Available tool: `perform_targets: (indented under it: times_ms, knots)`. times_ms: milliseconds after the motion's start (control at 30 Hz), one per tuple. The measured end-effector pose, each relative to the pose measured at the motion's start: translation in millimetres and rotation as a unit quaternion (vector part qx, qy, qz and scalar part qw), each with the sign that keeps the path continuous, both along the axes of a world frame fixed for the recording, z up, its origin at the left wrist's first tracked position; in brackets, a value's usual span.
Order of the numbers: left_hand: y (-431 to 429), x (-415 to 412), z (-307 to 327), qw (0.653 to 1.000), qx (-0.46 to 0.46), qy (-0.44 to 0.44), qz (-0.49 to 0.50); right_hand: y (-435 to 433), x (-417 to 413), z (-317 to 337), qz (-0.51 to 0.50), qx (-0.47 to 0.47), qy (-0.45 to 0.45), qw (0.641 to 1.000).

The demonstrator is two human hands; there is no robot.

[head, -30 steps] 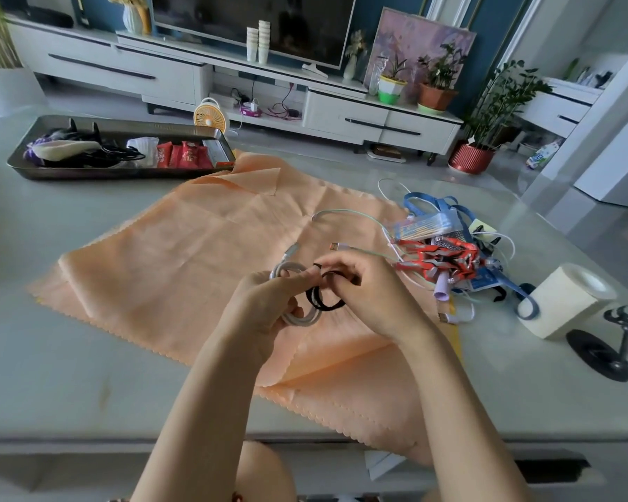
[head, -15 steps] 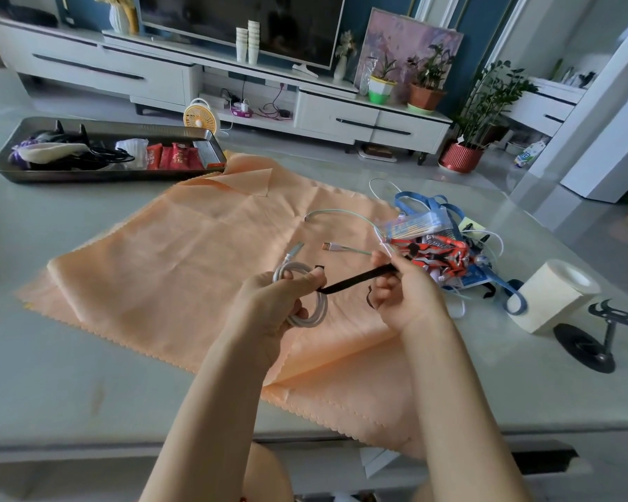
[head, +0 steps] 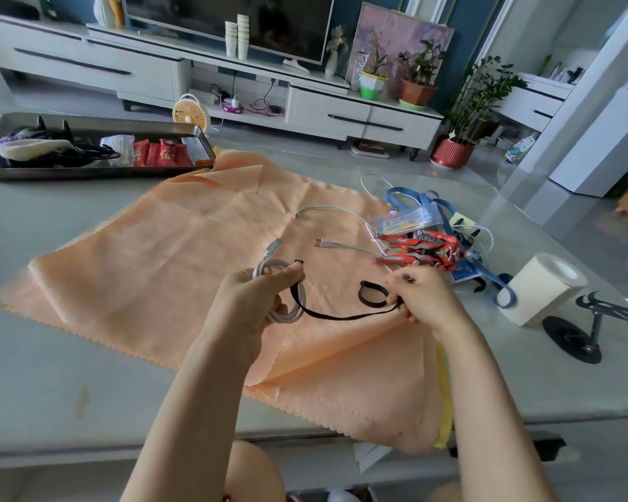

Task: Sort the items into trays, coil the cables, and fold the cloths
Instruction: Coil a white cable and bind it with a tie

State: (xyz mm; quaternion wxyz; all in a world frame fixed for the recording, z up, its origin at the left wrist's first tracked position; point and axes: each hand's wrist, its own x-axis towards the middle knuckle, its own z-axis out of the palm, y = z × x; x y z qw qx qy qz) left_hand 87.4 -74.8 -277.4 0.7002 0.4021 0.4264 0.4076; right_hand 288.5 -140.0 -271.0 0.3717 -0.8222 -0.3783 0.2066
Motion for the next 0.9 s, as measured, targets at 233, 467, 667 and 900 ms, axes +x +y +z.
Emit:
perform_targets:
  times_ms: [233, 467, 667, 900]
  knots:
    - [-1.6, 1.3, -4.1, 1.000, -0.001, -0.006, -0.002, 1.5, -51.3, 11.2, 0.078, 0.153, -0.300, 0.938]
    - [4.3, -3.4, -2.3, 0.999, -0.003, -0.050, 0.011, -0.7, -108.2, -0.3, 0.254, 0.059, -0.119, 0.958]
    - [3.7, -0.7, 1.1, 0.994, -0.005, -0.105, -0.018, -4.0, -97.2, 1.5, 0.234, 0.124, -0.116, 0.957]
    - [-0.3, 1.1, 1.8, 0.999, 0.014, -0.018, 0.030, -3.4, -90.2, 5.9, 0.179, 0.179, -0.138, 0.958]
